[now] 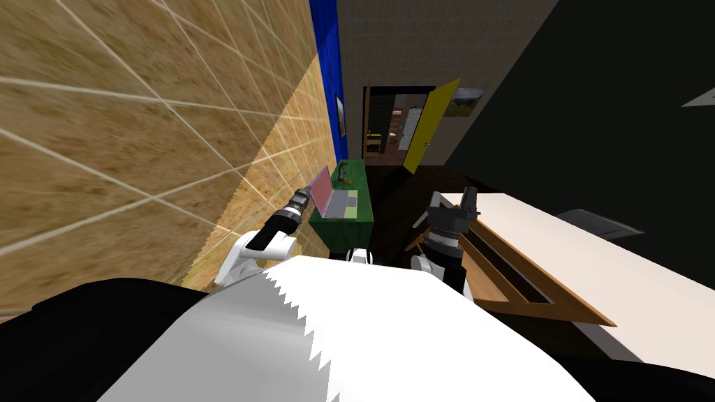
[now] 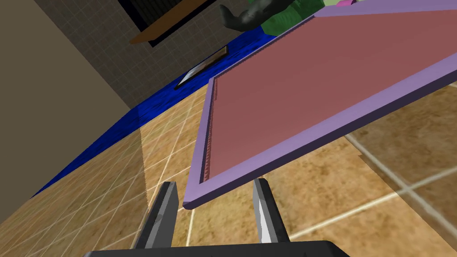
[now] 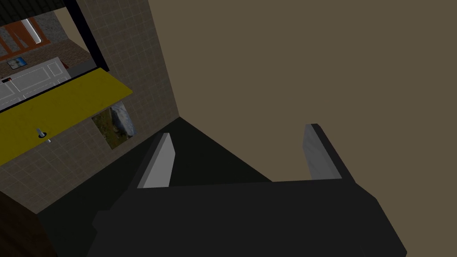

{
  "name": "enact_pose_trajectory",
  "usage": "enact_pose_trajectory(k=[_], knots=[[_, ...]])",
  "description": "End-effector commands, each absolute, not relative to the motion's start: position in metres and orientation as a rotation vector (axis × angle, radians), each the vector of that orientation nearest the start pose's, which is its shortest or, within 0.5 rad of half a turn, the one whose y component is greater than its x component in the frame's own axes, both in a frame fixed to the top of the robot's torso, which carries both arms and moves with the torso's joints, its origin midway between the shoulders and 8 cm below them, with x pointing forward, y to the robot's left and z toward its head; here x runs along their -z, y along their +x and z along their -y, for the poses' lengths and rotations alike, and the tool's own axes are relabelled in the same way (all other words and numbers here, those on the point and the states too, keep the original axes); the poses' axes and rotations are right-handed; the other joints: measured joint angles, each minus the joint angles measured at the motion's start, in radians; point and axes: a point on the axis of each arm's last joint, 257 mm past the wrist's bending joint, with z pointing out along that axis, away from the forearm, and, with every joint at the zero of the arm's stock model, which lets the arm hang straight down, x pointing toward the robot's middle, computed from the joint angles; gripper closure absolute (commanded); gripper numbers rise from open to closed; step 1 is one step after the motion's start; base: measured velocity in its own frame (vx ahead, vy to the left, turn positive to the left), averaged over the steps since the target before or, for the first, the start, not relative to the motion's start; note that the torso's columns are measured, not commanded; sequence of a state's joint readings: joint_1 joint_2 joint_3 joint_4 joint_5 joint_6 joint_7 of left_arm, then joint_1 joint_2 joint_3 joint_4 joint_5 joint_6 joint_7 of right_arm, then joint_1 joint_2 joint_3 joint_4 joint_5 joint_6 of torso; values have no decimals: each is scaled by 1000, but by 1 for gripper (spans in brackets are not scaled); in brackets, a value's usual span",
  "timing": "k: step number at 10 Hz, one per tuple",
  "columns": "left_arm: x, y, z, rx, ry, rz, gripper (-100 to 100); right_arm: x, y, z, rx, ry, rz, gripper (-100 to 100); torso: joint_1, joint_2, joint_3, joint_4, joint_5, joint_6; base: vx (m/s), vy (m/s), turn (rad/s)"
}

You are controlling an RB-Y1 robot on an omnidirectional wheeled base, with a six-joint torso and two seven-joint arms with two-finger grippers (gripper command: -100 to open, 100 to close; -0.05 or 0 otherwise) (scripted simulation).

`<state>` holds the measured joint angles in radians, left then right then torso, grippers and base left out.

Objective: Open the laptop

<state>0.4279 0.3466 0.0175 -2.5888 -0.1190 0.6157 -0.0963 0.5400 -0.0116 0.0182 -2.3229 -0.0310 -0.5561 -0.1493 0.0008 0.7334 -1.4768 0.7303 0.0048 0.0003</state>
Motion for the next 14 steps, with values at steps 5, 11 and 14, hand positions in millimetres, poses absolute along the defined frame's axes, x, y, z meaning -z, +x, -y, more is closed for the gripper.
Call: enact_pose_trajectory(k=[5, 11, 14], knots=[[71, 397, -318, 457, -650, -1468, 100, -41, 323, 277, -1481, 672, -519, 0, -4, -3, -3, -1, -1, 2, -10, -122, -36], [89, 412, -341, 284, -505, -1497, 100, -41, 323, 277, -1481, 672, -519, 0, 7, 3, 0, 5, 0, -2, -17, -93, -29], [105, 419, -354, 172, -410, -1527, 100, -41, 323, 277, -1481, 672, -519, 0, 4, 0, -2, 4, -1, -2, -24, -116, -33]])
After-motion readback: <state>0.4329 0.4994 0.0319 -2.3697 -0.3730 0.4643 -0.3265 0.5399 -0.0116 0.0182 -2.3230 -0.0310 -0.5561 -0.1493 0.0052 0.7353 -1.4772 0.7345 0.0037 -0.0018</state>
